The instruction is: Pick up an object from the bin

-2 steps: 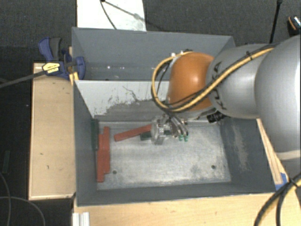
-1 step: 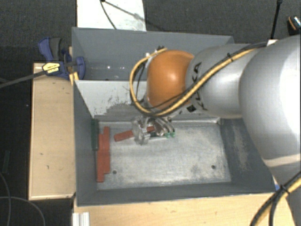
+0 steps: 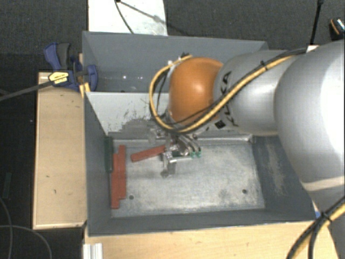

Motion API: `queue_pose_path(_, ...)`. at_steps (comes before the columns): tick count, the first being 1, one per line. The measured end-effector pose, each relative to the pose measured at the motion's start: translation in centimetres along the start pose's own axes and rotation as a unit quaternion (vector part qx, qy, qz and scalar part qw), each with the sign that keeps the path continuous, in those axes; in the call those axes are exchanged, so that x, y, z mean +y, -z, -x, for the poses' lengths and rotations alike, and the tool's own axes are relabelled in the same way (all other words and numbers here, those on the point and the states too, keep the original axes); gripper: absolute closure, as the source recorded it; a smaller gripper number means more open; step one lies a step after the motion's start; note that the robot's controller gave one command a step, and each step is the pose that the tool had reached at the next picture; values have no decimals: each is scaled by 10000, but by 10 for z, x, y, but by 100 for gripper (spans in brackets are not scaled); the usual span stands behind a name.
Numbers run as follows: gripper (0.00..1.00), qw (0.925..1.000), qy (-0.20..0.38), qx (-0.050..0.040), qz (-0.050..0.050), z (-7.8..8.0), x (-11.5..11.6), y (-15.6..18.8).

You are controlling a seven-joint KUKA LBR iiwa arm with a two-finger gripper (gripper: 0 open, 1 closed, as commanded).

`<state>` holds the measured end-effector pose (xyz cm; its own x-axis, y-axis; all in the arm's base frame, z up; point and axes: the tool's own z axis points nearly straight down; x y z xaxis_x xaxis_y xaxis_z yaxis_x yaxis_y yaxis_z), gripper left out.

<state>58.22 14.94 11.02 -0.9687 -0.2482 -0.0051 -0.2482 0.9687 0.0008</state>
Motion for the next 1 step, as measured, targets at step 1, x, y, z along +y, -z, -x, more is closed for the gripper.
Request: queue_pose_path(1,0,9997,235,27,-5,5,-20,-42)
